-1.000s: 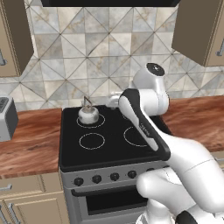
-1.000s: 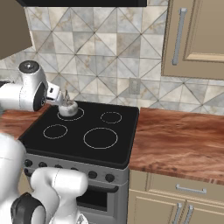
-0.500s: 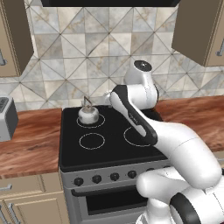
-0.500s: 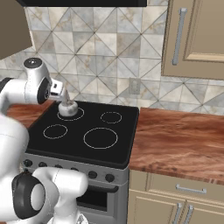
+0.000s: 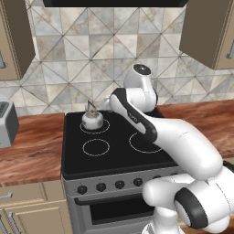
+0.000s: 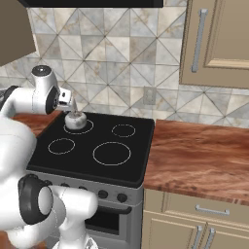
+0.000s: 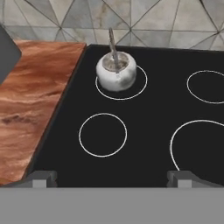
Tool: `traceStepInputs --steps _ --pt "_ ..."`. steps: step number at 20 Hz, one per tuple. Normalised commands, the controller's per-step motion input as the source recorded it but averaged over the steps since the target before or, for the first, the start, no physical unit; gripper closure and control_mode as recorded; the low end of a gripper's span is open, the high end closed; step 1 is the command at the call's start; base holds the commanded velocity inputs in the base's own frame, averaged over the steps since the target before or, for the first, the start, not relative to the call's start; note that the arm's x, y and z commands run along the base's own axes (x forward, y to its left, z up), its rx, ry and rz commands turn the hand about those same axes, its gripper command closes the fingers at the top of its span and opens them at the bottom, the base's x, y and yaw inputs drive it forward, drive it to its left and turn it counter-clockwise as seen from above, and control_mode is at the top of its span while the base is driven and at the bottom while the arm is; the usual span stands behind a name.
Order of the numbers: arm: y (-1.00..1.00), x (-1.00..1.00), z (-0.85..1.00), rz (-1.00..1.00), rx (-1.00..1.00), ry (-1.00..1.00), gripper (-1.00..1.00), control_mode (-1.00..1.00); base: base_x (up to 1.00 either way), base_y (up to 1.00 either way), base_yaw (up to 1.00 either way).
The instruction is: The kettle is done boiling. Turn off the stove, then wait for 300 timesteps before moving the kettle to the dining table.
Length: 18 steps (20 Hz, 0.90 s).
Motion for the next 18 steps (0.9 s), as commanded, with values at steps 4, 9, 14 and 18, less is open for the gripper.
traceStepInputs --steps 4,9,14,18 --pt "0.04 0.31 -0.07 0.07 0.0 0.0 -1.0 -1.0 0.0 0.0 0.0" --pt "0.02 0.34 -0.12 0.03 -0.02 0.0 -1.0 -1.0 0.0 0.0 0.0" --pt "0.08 0.36 -0.14 0.01 -0.03 0.0 -1.0 -1.0 0.0 0.0 0.0" --pt "0.11 0.36 -0.18 0.0 -0.03 0.0 -1.0 -1.0 0.0 0.0 0.0"
